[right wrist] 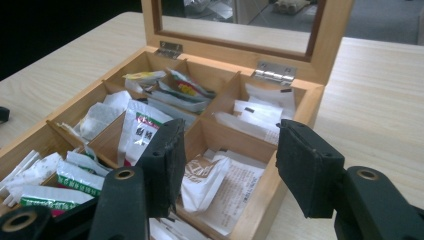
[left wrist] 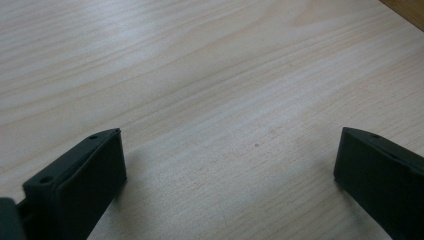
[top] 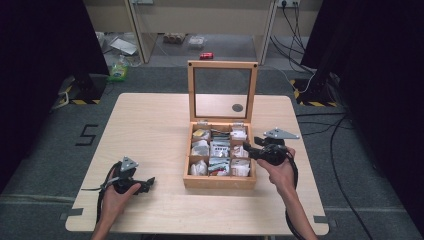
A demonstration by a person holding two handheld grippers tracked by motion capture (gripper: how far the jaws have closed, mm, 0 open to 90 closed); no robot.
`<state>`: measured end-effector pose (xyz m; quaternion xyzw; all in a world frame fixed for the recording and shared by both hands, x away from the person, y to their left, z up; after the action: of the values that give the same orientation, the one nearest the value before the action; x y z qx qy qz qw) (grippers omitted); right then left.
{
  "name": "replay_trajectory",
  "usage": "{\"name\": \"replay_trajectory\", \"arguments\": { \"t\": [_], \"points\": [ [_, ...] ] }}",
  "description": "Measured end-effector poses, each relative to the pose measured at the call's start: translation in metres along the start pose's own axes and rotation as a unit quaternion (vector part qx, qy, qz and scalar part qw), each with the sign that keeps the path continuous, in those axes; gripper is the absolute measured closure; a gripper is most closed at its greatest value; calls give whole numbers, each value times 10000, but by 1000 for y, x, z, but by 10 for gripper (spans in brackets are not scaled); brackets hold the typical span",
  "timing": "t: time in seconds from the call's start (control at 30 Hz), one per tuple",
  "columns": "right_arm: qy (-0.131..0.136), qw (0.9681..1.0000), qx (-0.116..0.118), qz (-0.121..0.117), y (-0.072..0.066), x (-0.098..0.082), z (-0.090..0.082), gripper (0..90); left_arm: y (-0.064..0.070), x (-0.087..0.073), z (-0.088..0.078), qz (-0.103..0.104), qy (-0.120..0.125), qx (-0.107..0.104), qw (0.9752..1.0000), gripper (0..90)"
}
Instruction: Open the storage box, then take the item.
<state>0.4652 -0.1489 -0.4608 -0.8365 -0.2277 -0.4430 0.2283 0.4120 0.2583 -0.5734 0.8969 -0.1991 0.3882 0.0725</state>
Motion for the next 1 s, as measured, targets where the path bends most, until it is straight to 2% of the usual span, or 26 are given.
{"name": "replay_trajectory", "arguments": {
  "t": [0.4,0.73,1.0],
  "points": [
    [-192,9995,194,-157,-17,-3,10,444,0,0,0,0,0,-1,10000,0],
    [-167,9997,166,-41,-14,-2,8,432,0,0,0,0,0,-1,10000,0],
    [-190,9997,149,-82,-13,-1,10,429,0,0,0,-1,0,0,10000,0]
  ]
}}
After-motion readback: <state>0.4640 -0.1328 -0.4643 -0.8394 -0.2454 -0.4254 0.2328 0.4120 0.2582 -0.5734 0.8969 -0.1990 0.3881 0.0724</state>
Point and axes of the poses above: each handheld gripper's, and its own axes: z roughly forward along the jaws, x roughly out of its top, y roughly to its right, the point moved 7 cm from there along z, roughly forward along the jaws, and after that the axes turned 4 degrees about x, right-handed, at the moved point
